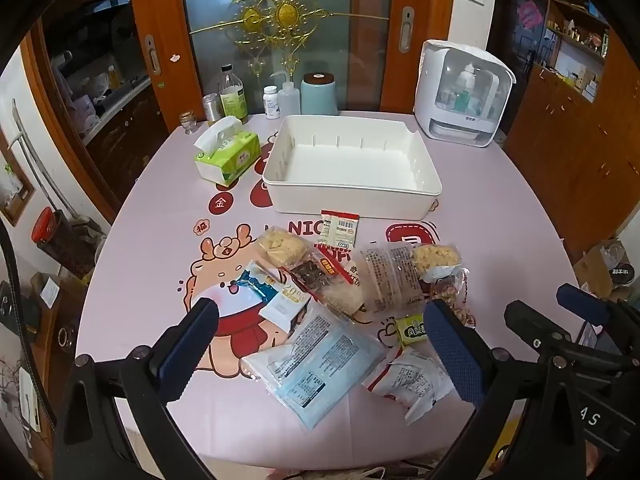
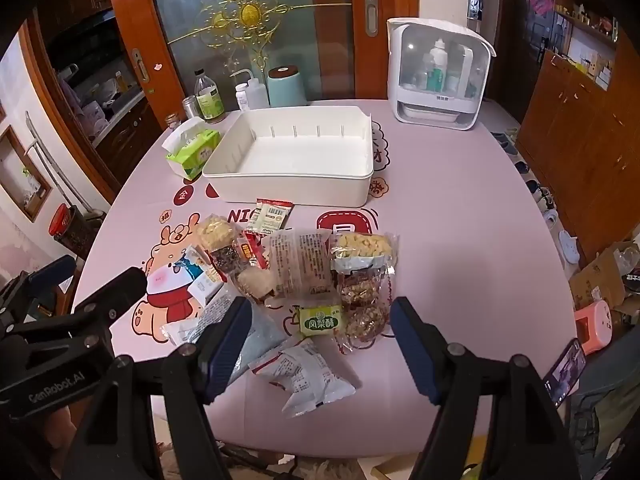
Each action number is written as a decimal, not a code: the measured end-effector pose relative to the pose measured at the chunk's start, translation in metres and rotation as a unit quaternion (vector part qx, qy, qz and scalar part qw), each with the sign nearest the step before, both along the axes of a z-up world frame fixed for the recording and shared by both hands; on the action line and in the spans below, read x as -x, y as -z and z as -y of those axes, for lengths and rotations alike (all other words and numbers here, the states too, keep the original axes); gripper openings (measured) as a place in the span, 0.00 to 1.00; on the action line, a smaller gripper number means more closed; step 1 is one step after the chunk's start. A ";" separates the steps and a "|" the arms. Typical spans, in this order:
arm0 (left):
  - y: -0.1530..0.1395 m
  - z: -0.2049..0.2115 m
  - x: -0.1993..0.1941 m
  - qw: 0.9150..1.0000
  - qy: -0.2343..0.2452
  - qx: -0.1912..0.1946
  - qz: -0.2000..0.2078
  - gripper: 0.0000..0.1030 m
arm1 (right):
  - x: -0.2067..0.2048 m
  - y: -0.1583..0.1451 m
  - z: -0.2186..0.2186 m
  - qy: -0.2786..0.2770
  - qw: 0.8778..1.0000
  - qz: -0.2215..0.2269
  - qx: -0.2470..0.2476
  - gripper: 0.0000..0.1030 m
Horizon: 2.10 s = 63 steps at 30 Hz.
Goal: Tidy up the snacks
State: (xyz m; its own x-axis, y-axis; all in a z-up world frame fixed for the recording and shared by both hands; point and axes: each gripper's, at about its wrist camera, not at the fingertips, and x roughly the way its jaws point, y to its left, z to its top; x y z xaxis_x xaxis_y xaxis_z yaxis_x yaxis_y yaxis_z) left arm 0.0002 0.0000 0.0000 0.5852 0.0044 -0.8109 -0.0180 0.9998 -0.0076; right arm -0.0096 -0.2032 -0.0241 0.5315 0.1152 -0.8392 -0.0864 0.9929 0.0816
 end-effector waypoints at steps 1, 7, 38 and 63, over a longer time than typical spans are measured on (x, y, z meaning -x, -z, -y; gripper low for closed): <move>0.000 0.000 0.000 1.000 -0.001 0.001 0.002 0.99 | 0.000 0.000 0.000 0.000 1.000 0.000 -0.002 0.70; -0.001 0.000 0.001 1.000 -0.001 -0.001 0.001 0.99 | 0.002 -0.001 -0.002 -0.002 1.000 0.005 0.000 0.70; 0.009 -0.005 0.001 1.000 0.006 0.016 -0.013 0.99 | 0.006 -0.009 -0.001 0.001 1.000 0.024 0.008 0.70; 0.010 -0.006 0.012 1.000 0.025 -0.001 -0.011 0.99 | 0.022 -0.007 -0.006 0.017 0.999 0.032 -0.005 0.70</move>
State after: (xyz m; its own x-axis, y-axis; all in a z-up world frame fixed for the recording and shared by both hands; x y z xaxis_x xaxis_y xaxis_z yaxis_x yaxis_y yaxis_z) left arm -0.0115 0.0061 -0.0104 0.5662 -0.0233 -0.8240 0.0315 0.9995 -0.0065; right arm -0.0321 -0.1977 -0.0170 0.5873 0.1039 -0.8027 -0.0577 0.9946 0.0865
